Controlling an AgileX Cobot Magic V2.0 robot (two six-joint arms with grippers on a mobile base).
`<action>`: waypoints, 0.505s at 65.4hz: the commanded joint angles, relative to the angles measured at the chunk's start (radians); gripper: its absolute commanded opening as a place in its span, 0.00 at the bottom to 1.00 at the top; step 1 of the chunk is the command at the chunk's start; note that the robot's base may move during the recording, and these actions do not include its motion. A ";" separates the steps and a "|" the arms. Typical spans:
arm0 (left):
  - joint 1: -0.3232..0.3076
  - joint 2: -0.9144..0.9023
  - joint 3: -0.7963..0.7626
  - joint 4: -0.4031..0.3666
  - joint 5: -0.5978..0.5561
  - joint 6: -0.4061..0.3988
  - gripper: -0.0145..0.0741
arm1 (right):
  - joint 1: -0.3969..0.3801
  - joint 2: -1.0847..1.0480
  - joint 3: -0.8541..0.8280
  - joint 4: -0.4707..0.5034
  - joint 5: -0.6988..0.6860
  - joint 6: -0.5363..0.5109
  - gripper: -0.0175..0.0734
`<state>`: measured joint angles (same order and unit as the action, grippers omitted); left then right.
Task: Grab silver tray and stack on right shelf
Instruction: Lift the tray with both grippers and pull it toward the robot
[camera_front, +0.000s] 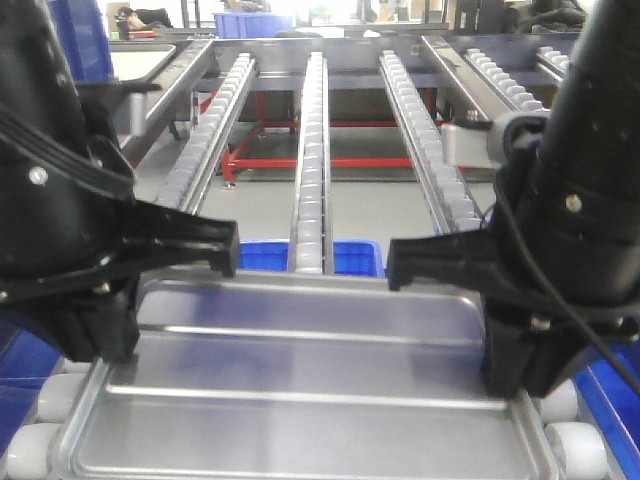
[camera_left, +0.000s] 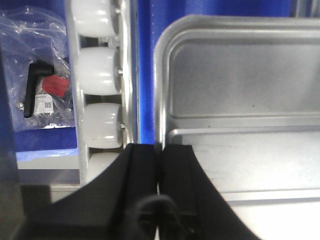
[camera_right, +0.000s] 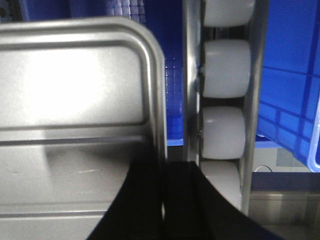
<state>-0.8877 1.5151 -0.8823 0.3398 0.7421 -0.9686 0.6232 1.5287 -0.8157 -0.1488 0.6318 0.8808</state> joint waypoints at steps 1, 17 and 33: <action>-0.005 -0.051 -0.029 0.003 0.011 0.012 0.05 | -0.003 -0.066 -0.052 -0.018 -0.012 -0.004 0.27; -0.005 -0.138 -0.029 -0.026 0.019 0.012 0.05 | 0.021 -0.181 -0.053 0.001 0.046 0.034 0.27; -0.038 -0.210 -0.024 -0.051 0.102 0.002 0.05 | 0.112 -0.227 -0.050 -0.103 0.116 0.187 0.27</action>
<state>-0.8960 1.3570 -0.8823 0.2980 0.8300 -0.9596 0.6978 1.3479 -0.8313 -0.1711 0.7533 0.9854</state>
